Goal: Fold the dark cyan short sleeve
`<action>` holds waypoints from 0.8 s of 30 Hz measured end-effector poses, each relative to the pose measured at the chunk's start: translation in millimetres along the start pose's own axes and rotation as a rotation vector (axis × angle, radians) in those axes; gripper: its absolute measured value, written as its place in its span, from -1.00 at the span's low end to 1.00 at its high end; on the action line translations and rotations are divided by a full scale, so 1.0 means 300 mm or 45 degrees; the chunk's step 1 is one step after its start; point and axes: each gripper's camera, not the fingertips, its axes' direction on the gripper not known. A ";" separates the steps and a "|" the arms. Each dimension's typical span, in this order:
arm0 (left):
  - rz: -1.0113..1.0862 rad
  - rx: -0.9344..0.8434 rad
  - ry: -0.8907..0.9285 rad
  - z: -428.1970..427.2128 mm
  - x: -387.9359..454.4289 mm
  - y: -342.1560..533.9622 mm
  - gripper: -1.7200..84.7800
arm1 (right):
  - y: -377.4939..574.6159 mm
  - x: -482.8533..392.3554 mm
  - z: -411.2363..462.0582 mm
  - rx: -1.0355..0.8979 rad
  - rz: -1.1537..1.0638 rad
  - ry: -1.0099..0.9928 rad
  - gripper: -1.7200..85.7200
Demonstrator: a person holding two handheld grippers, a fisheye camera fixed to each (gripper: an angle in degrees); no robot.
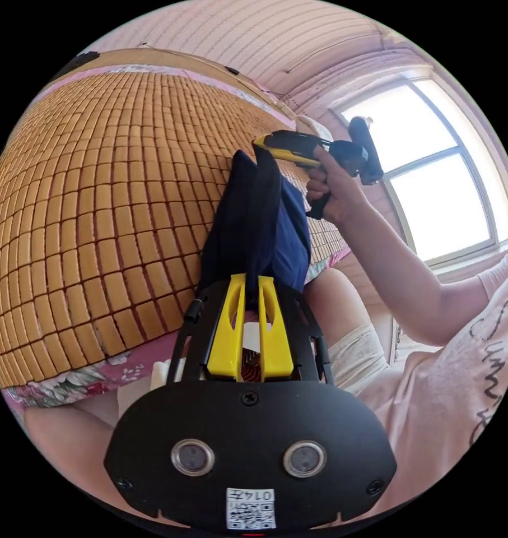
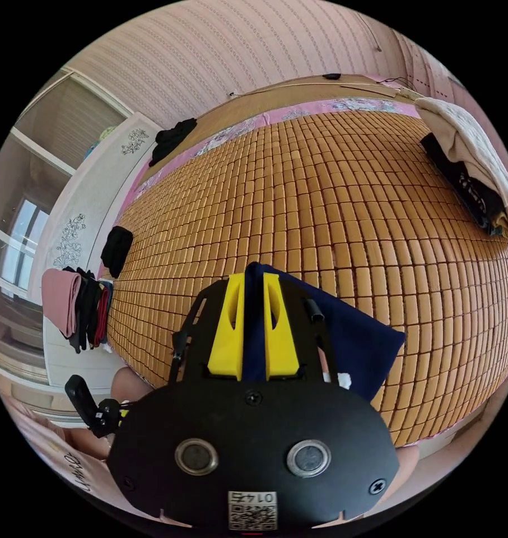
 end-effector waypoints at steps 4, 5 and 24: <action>-0.109 -0.053 -0.043 -0.033 -0.089 0.016 -0.86 | -0.026 -0.077 -0.002 0.056 -0.123 0.024 -0.82; -0.126 -0.056 -0.043 -0.040 -0.099 0.020 -0.86 | -0.031 -0.087 -0.002 0.053 -0.147 0.046 -0.82; 0.150 -0.101 -0.279 -0.029 0.081 -0.005 -0.86 | -0.081 -0.344 0.322 -0.407 -0.681 0.247 -0.84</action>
